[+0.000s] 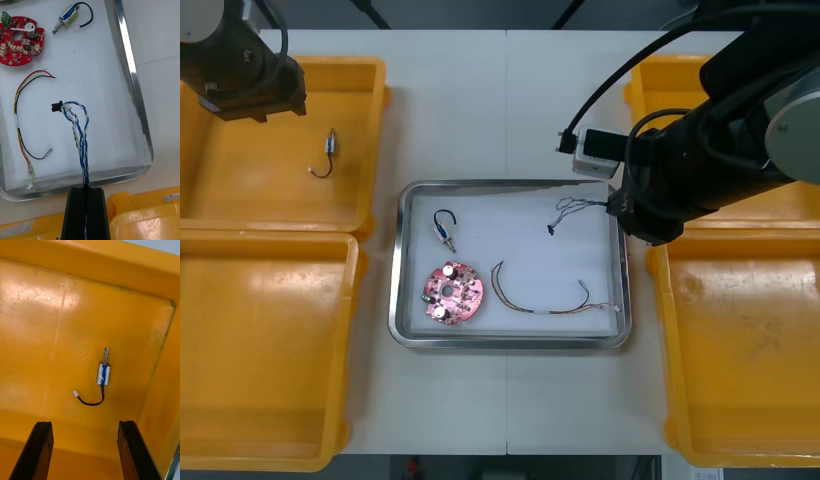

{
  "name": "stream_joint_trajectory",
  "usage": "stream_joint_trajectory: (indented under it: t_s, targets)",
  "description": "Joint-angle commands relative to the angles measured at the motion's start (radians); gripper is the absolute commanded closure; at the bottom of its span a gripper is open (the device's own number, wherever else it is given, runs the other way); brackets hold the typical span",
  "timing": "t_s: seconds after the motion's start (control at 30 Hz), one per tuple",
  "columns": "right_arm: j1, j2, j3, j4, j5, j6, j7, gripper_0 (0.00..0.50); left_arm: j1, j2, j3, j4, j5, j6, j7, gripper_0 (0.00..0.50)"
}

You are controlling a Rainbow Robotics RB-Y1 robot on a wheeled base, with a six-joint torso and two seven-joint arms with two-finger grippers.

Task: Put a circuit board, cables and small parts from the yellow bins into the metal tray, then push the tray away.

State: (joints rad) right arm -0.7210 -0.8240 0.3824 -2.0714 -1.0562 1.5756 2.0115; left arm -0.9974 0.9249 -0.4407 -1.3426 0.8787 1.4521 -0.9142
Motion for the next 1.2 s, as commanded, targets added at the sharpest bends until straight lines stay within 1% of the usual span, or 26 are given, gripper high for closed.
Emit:
stream_joint_trajectory:
  t_s: [0.03,0.13,0.23,0.3,0.33,0.4,0.43,0.47,0.57,0.8,0.97,1.07,1.2]
  targets:
    - [-0.023,-0.037,0.095,-0.007,0.035,-0.055,0.032,0.500,-0.050,0.031,-0.010,0.042,0.016,-0.059,-0.051,0.000]
    - [-0.051,-0.037,0.151,0.027,0.041,-0.092,0.041,0.500,-0.050,0.031,-0.058,0.069,0.017,-0.122,-0.045,0.000]
    - [-0.090,-0.033,0.213,0.080,0.038,-0.138,0.047,0.500,-0.050,0.020,-0.099,0.103,0.037,-0.179,-0.040,0.000]
    - [-0.123,-0.021,0.251,0.134,0.039,-0.174,0.053,0.500,-0.049,0.002,-0.127,0.135,0.063,-0.217,-0.038,0.000]
    - [-0.140,-0.014,0.268,0.160,0.042,-0.184,0.058,0.500,-0.049,-0.012,-0.147,0.149,0.065,-0.243,-0.038,0.000]
    - [-0.147,-0.007,0.276,0.172,0.042,-0.187,0.059,0.500,-0.049,-0.017,-0.158,0.155,0.062,-0.256,-0.038,0.000]
    - [-0.179,0.008,0.302,0.218,0.050,-0.201,0.069,0.500,-0.049,-0.032,-0.188,0.172,0.039,-0.297,-0.037,0.000]
    - [-0.193,0.017,0.309,0.243,0.056,-0.207,0.072,0.500,-0.049,-0.037,-0.204,0.181,0.026,-0.317,-0.034,0.000]
    - [-0.221,0.046,0.326,0.307,0.067,-0.227,0.087,0.500,-0.050,-0.048,-0.220,0.204,0.026,-0.357,-0.034,0.000]
    - [-0.275,0.106,0.365,0.429,0.082,-0.276,0.118,0.500,-0.049,-0.064,-0.231,0.207,0.026,-0.386,-0.034,0.000]
    - [-0.291,0.155,0.394,0.487,0.110,-0.281,0.124,0.500,-0.049,-0.069,-0.288,0.214,0.005,-0.475,-0.026,0.000]
    - [-0.291,0.167,0.409,0.490,0.127,-0.281,0.118,0.500,-0.047,-0.069,-0.300,0.226,-0.001,-0.501,-0.026,0.000]
    - [-0.291,0.167,0.424,0.490,0.125,-0.284,0.122,0.500,-0.047,-0.078,-0.303,0.235,-0.009,-0.507,-0.028,0.000]
